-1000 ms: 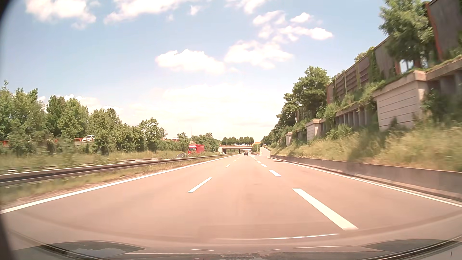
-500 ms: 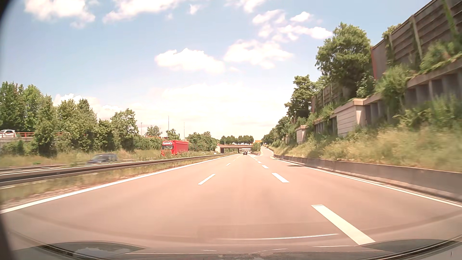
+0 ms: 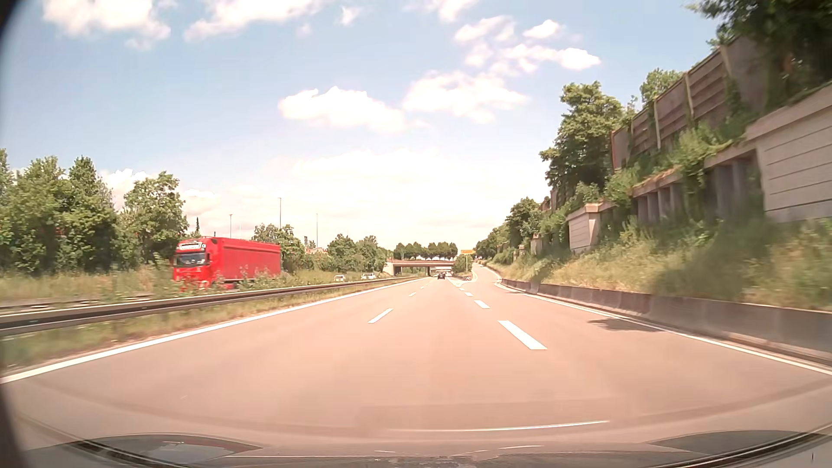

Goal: Follow the waypoints while adhering to traffic rules and regulations

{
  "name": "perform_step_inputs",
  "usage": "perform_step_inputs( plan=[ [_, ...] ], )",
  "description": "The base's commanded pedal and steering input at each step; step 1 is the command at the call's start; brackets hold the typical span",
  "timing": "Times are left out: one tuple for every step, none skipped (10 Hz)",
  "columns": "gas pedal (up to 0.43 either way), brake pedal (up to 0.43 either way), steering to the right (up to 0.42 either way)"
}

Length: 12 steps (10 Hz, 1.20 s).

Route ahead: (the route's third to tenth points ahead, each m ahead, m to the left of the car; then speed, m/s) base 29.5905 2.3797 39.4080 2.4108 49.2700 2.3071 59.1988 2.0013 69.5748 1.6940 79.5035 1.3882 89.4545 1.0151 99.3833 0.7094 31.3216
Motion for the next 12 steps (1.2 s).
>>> perform_step_inputs(
  plan=[
    [0.287,0.012,-0.001],
    [0.287,0.012,-0.001],
    [0.287,0.012,-0.001],
    [0.287,0.006,-0.001],
    [0.287,0.012,-0.001],
    [0.280,0.012,-0.001],
    [0.280,0.012,-0.001],
    [0.268,0.012,-0.001],
    [0.260,0.012,-0.001],
    [0.248,0.012,-0.001],
    [0.240,0.012,-0.001],
    [0.220,0.012,-0.001]
  ],
)
